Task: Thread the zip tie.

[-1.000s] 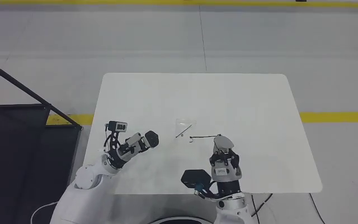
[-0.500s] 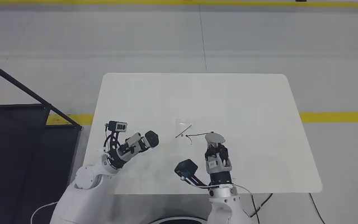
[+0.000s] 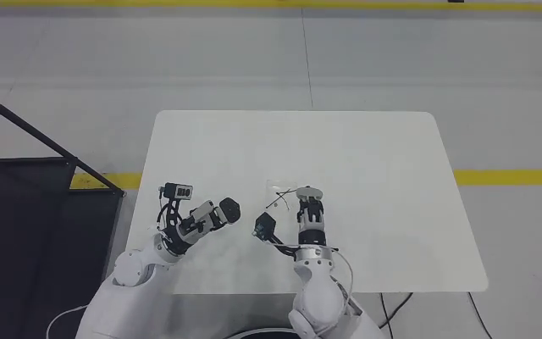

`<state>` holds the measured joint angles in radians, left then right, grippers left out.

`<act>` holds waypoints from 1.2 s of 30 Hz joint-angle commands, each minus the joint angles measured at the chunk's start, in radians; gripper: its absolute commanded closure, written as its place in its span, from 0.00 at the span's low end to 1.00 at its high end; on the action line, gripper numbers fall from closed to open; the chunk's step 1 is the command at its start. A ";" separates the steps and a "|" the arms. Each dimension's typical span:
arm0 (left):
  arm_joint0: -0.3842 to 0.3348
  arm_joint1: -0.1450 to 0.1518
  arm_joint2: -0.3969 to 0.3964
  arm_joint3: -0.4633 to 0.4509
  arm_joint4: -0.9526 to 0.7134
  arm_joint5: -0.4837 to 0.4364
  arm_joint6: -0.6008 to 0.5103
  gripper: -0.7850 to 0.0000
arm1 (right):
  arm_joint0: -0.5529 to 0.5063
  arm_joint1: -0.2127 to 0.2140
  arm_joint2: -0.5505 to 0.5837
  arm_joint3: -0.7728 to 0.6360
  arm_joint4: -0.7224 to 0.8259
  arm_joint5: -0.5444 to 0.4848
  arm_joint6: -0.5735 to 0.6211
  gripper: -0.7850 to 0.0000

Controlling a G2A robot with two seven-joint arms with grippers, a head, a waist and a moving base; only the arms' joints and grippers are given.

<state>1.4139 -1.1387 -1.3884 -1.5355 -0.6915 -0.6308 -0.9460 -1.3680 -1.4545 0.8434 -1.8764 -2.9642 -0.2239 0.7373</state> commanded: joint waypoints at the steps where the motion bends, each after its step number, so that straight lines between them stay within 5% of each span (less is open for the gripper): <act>1: 0.000 0.000 0.000 0.000 0.000 0.000 0.000 0.00 | 0.008 -0.005 -0.001 0.012 0.006 -0.011 0.004 1.00; 12: 0.000 0.000 0.000 0.000 0.000 0.000 0.000 0.00 | 0.082 -0.043 -0.021 0.143 0.017 0.026 0.075 1.00; 26: 0.000 0.000 0.000 0.000 0.000 0.000 0.000 0.00 | 0.058 -0.063 0.004 0.122 0.030 0.113 0.049 1.00; 36: 0.000 0.000 0.000 0.000 0.000 0.000 0.000 0.00 | 0.078 -0.079 0.006 0.207 0.011 0.048 0.042 1.00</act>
<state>1.4139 -1.1387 -1.3884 -1.5355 -0.6915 -0.6308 -0.9461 -1.2910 -1.5322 0.8503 -1.6777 -2.9501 -0.1691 0.7797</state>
